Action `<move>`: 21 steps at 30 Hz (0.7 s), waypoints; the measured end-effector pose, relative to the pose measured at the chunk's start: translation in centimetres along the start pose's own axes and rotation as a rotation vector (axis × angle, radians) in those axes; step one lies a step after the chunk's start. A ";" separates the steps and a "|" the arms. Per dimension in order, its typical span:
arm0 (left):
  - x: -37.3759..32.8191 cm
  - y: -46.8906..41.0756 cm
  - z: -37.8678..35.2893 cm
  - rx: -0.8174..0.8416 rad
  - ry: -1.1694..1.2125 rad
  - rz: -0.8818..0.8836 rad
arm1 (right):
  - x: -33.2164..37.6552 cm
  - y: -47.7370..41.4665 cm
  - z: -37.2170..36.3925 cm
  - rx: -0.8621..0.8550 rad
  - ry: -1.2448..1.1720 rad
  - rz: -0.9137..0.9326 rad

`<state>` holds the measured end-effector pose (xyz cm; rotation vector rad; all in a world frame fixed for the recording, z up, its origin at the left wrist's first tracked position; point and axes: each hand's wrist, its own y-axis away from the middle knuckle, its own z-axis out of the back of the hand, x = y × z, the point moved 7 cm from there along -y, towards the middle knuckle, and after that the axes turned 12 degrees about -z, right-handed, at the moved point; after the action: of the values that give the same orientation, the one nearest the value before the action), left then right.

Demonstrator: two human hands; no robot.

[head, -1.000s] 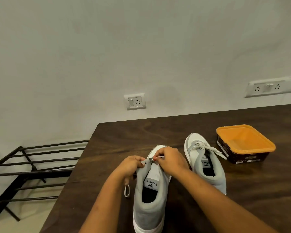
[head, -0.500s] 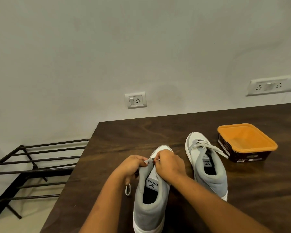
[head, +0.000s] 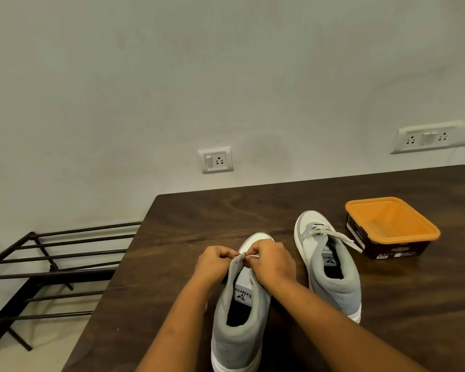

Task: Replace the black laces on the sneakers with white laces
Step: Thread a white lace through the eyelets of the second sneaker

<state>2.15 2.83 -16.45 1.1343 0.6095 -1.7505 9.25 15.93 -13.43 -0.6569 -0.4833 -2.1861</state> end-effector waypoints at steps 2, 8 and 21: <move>0.0 0.0 0.1 -0.039 -0.020 0.003 | 0.1 0.0 0.0 0.011 0.016 0.016; -0.5 -0.2 0.0 -0.067 -0.096 -0.011 | -0.2 0.2 -0.1 0.003 0.009 -0.023; -0.6 -0.4 0.0 -0.044 -0.171 -0.027 | -1.3 -0.6 -1.2 0.056 -0.349 -0.037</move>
<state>1.91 3.30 -15.93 0.9381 0.5587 -1.8263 9.11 16.40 -15.24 -1.0116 -0.7388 -2.0894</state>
